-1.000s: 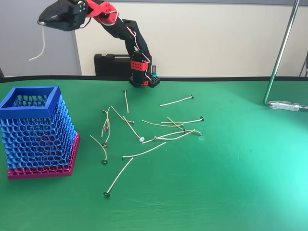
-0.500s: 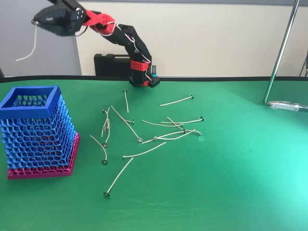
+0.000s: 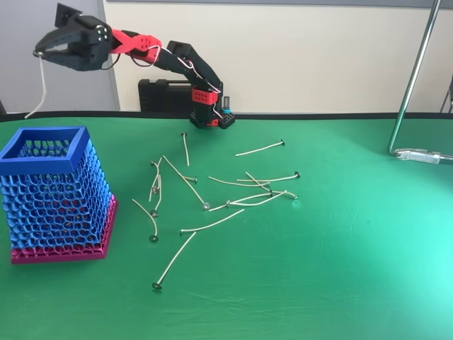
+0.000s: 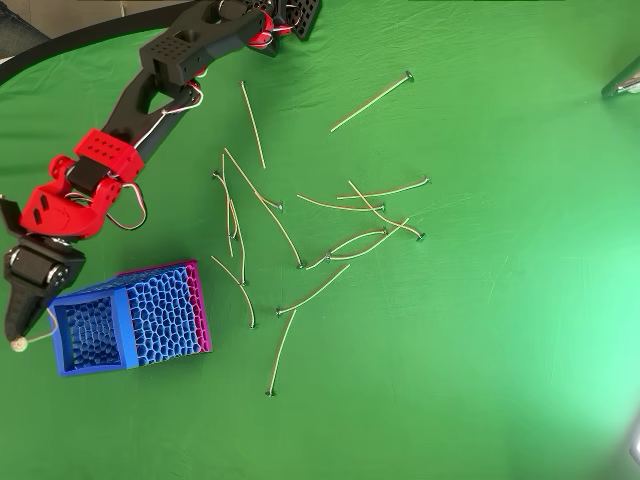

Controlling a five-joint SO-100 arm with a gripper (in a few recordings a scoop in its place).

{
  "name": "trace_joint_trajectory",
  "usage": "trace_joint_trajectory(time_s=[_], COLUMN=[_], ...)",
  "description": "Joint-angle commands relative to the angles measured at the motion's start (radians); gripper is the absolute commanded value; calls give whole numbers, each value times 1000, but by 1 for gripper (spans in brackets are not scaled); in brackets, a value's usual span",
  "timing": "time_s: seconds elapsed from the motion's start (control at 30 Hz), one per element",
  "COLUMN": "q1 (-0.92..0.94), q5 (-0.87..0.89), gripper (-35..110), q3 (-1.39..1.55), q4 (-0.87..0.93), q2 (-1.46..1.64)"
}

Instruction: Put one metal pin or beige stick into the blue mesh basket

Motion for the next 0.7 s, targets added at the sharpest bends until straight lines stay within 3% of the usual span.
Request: trace_joint_trajectory(time_s=[0.0, 0.67], q1=[14, -64], q5=[25, 48], gripper=[0, 0], q3=[-40, 52], q4=[-26, -46], q2=[20, -14])
